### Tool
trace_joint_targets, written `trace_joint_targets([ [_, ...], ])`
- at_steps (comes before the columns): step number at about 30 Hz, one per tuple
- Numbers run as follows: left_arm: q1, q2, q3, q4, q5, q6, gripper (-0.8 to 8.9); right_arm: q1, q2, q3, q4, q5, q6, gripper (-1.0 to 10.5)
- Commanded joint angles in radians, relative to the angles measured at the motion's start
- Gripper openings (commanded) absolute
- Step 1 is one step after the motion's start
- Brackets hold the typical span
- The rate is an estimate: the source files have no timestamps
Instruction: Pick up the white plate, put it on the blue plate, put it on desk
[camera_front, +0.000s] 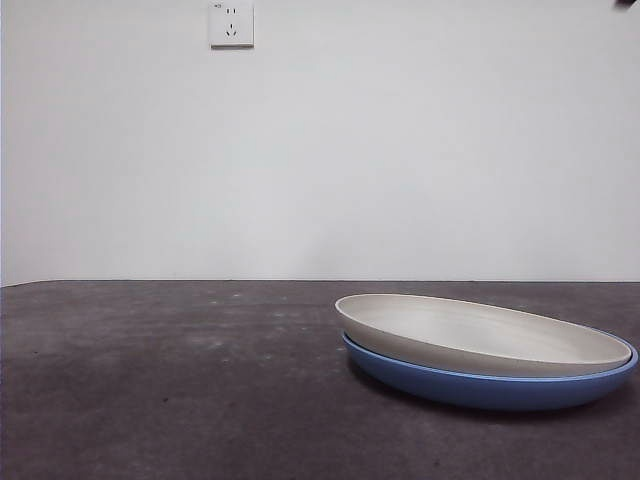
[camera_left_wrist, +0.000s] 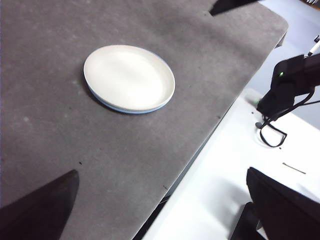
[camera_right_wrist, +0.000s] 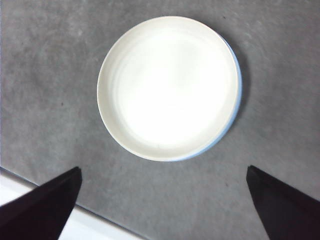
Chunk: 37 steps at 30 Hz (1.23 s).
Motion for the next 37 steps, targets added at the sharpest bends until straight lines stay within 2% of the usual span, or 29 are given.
trace_joint_targets([
  [1, -0.006, -0.022, -0.044, 0.024, -0.002, -0.035, 5.63, 0.003, 0.043, -0.048, 0.075, -0.024, -0.016, 5.9],
  [8, -0.006, -0.048, -0.117, 0.047, -0.002, -0.070, 5.63, -0.007, 0.188, -0.192, 0.310, -0.024, -0.013, 5.9],
  [14, -0.006, -0.048, -0.117, 0.047, -0.002, -0.077, 5.63, -0.047, 0.326, -0.202, 0.440, -0.025, -0.013, 5.9],
  [20, -0.006, -0.048, -0.117, 0.047, -0.002, -0.077, 5.63, -0.077, 0.441, -0.202, 0.528, -0.032, -0.016, 5.9],
  [24, -0.006, -0.048, -0.117, 0.047, -0.002, -0.077, 5.63, -0.084, 0.518, -0.202, 0.576, -0.104, -0.027, 5.9],
  [29, -0.006, -0.048, -0.117, 0.047, -0.002, -0.077, 5.63, -0.084, 0.589, -0.202, 0.613, -0.116, -0.027, 5.8],
  [34, -0.006, -0.048, -0.117, 0.047, -0.002, -0.089, 5.63, -0.085, 0.628, -0.202, 0.616, -0.115, -0.032, 4.8],
  [37, -0.006, -0.048, -0.117, 0.047, -0.002, -0.093, 5.63, -0.085, 0.633, -0.202, 0.617, -0.112, -0.032, 3.6],
])
